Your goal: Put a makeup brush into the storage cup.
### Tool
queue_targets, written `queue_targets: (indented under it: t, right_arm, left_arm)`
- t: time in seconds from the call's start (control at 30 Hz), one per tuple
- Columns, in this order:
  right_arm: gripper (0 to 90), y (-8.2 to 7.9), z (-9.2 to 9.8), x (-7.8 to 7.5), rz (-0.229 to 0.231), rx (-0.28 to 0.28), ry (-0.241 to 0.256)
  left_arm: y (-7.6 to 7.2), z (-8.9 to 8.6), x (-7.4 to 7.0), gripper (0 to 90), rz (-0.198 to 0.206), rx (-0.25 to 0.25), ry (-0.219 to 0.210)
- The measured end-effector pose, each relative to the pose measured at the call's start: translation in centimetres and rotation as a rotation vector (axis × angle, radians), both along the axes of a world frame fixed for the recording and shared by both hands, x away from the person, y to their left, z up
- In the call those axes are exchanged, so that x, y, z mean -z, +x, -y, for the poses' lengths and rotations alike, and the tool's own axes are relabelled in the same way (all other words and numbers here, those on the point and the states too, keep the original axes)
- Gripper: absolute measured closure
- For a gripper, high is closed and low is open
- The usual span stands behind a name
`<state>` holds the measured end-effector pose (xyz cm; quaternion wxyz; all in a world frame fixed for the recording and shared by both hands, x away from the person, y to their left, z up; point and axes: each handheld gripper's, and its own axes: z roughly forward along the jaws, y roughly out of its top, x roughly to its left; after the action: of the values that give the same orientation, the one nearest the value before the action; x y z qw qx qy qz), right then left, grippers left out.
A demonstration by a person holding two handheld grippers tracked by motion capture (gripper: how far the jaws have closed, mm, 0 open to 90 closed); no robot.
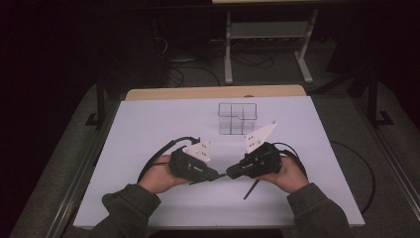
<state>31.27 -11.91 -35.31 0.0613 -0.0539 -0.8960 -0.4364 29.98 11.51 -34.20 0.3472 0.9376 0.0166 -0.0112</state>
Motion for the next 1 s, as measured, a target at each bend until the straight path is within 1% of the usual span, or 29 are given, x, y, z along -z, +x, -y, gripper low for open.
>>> queue_targets:
  t: [0.03,0.1,0.13,0.23,0.3,0.47,0.53,0.6,0.63,0.73,0.77,0.8,0.83,0.87,0.9,0.93,1.0]
  right_arm:
    - [82.9,0.0,0.0,0.0,0.009,0.000,-0.006]
    - [83.0,-0.1,-0.1,-0.2,0.012,-0.003,-0.015]
    - [83.0,-0.2,-0.1,-0.3,0.018,-0.001,-0.022]
    - [83.0,-0.1,-0.1,-0.7,0.037,0.001,-0.048]
    - [83.0,-0.1,-0.1,-1.0,0.042,-0.004,-0.060]
    - [83.0,-0.3,-0.6,-1.9,0.061,-0.021,-0.112]
    - [83.0,-0.4,-0.8,-2.0,0.061,-0.024,-0.117]
    - [83.0,-0.5,-0.9,-2.2,0.059,-0.032,-0.122]
    - [83.0,-0.5,-1.1,-2.2,0.068,-0.040,-0.119]
    - [82.9,-0.5,-1.1,-2.1,0.076,-0.044,-0.116]
    - [82.8,-0.6,-1.1,-2.1,0.072,-0.037,-0.115]
    - [82.6,-0.6,-1.0,-2.1,0.074,-0.035,-0.107]
    - [82.4,-0.7,-0.9,-2.0,0.065,-0.028,-0.095]
    - [82.2,-0.7,-0.8,-1.9,0.069,-0.026,-0.087]
    - [80.8,-0.8,-0.7,-1.9,0.072,-0.023,-0.081]
    - [76.2,-0.8,-0.6,-1.8,0.076,-0.009,-0.067]
    - [69.6,-0.8,-0.2,-1.7,0.064,0.019,-0.030]
  left_arm:
    - [0.0,0.0,0.0,83.0,-0.002,0.007,0.002]
    - [0.0,0.0,0.0,82.2,-0.008,0.005,0.005]
    - [0.0,0.0,0.0,79.5,-0.021,-0.001,0.008]
    - [0.1,-0.1,0.1,73.2,-0.020,-0.006,0.030]
    - [0.1,-0.1,0.1,71.7,-0.023,-0.010,0.034]
    - [0.1,0.0,0.1,71.4,-0.031,-0.015,0.054]
    - [0.0,0.1,0.2,71.5,-0.031,-0.009,0.058]
    - [-0.1,0.2,0.3,76.6,-0.038,-0.002,0.061]
    - [0.0,0.2,0.3,82.0,-0.035,0.008,0.070]
    - [-0.1,0.3,0.4,83.1,-0.038,0.011,0.074]
    - [-0.1,0.4,0.4,83.3,-0.038,0.010,0.073]
    - [-0.2,0.4,0.5,83.5,-0.029,0.011,0.071]
    - [-0.2,0.4,0.5,83.6,-0.031,0.011,0.067]
    - [-0.2,0.4,0.6,83.7,-0.033,0.008,0.061]
    - [-0.3,0.3,0.6,83.7,-0.032,0.004,0.054]
    - [-0.2,0.3,0.6,83.8,-0.031,0.005,0.048]
    - [-0.2,0.2,0.7,83.8,-0.031,-0.005,0.028]
